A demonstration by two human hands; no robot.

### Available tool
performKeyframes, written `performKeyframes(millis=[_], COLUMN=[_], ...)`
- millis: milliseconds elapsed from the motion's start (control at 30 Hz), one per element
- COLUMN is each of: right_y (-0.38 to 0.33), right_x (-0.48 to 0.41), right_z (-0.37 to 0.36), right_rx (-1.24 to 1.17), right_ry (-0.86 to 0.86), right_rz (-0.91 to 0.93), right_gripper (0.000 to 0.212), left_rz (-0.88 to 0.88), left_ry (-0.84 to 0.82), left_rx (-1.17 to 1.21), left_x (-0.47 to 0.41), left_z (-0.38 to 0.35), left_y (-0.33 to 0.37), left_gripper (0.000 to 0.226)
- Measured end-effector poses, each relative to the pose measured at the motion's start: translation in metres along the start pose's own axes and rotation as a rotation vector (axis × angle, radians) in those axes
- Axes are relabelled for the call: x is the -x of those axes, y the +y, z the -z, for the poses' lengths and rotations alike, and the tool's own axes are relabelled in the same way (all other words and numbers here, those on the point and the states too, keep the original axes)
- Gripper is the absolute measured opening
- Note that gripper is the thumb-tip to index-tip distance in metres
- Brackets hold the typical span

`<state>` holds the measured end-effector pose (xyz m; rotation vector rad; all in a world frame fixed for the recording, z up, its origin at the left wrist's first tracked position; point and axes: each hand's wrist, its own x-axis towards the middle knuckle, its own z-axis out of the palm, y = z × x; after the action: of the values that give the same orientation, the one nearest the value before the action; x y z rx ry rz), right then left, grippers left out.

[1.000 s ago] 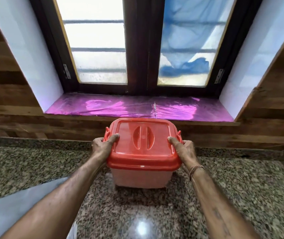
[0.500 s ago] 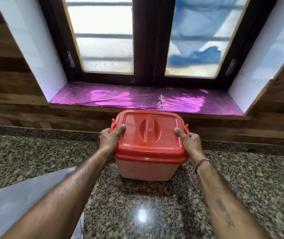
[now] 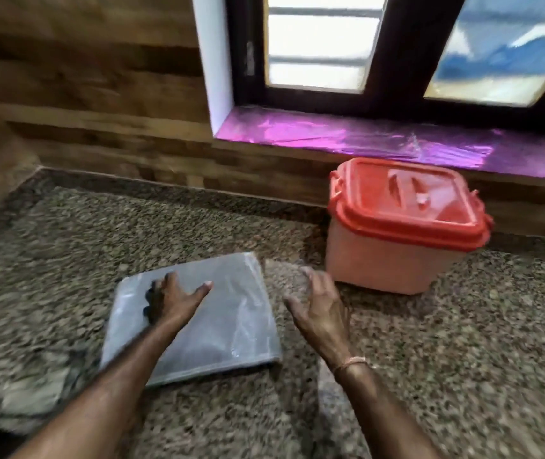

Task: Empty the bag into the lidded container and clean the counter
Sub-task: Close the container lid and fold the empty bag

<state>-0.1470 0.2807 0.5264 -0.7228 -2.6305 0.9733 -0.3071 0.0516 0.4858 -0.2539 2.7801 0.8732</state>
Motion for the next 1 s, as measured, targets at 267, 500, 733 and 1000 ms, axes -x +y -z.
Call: performKeyframes(millis=[267,500,733,1000], right_y=[0.002,-0.012,-0.036,-0.036], right_x=[0.027,0.025,0.056,0.042], right_z=[-0.103,-0.09,-0.127,-0.148], right_rx=[-0.152,-0.816,-1.406,-0.886], right_ry=[-0.293,-0.155,-0.012,0.026], right_rz=[-0.575,-0.75,-0.907,-0.914], right_gripper=[0.069,0.035,0.037,0.022], left_rz=[0.26,0.354,0.401,-0.088], left_ry=[-0.061,-0.085,-0.483,-0.197], left_rx=[0.141,0.587,0.872,-0.089], left_x=[-0.049,-0.056,-0.01,-0.033], left_z=[0.047,0.05,0.035,0.051], left_y=[-0.122,-0.138,-0.133,-0.123], left_gripper=[0.088,0.035,0.029,0.095])
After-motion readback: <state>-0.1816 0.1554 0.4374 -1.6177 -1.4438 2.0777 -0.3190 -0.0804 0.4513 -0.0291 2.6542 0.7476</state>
